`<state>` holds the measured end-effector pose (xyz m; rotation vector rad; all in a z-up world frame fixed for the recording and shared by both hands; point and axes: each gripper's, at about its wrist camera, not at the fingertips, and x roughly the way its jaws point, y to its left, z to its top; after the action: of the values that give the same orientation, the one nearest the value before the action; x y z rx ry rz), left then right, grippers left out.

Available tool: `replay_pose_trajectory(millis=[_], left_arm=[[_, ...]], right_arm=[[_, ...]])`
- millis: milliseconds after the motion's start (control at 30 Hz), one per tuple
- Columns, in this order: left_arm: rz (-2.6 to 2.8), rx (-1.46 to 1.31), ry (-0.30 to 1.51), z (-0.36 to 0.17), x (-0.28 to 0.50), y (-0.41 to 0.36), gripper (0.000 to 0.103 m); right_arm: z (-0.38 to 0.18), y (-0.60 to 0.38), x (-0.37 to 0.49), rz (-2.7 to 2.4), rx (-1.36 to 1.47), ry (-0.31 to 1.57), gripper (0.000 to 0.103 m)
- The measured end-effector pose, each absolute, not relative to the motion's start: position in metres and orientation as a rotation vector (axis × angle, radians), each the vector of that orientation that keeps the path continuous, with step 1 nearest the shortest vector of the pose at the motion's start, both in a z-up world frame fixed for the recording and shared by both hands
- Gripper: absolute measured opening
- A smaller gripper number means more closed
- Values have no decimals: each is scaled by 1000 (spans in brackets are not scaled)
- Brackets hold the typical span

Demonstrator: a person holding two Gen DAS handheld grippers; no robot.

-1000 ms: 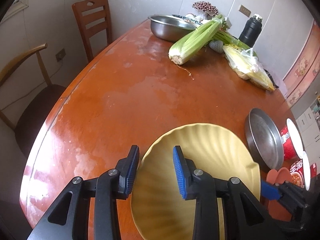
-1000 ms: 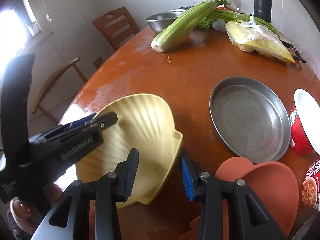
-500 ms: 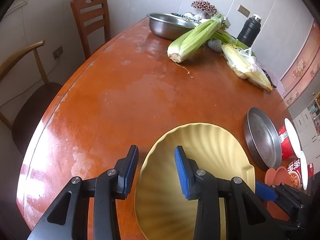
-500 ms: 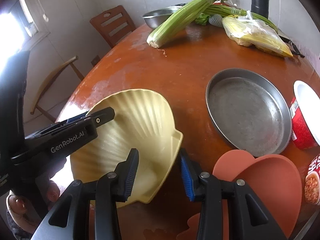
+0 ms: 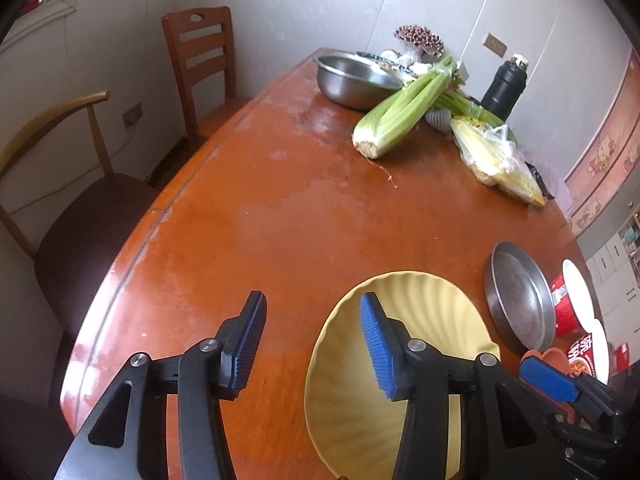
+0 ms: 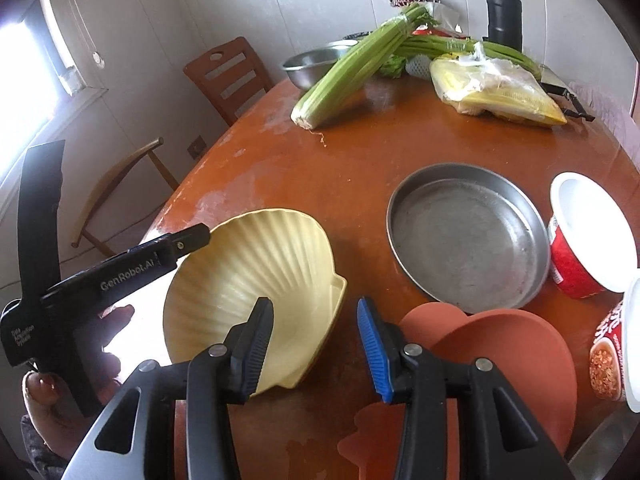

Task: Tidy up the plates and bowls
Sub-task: 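Lift the yellow shell plate with the left gripper and carry it aside, then lower the yellow shell plate onto the table and open the left gripper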

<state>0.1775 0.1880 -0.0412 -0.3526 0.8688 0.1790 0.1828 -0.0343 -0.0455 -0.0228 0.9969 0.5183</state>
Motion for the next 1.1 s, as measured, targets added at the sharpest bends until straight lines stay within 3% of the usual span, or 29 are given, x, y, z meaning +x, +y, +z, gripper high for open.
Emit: replay_pose_trajectory(millis=[500, 633, 1100], left_arm=[[91, -307, 751, 12, 119, 128, 56], [30, -324, 731, 26, 108, 110, 56], [-83, -236, 819, 10, 96, 38, 56]], right_arm=[[6, -82, 128, 541, -100, 811, 52], [20, -103, 118, 527, -135, 759, 62], [18, -158, 122, 483, -78, 784, 62]])
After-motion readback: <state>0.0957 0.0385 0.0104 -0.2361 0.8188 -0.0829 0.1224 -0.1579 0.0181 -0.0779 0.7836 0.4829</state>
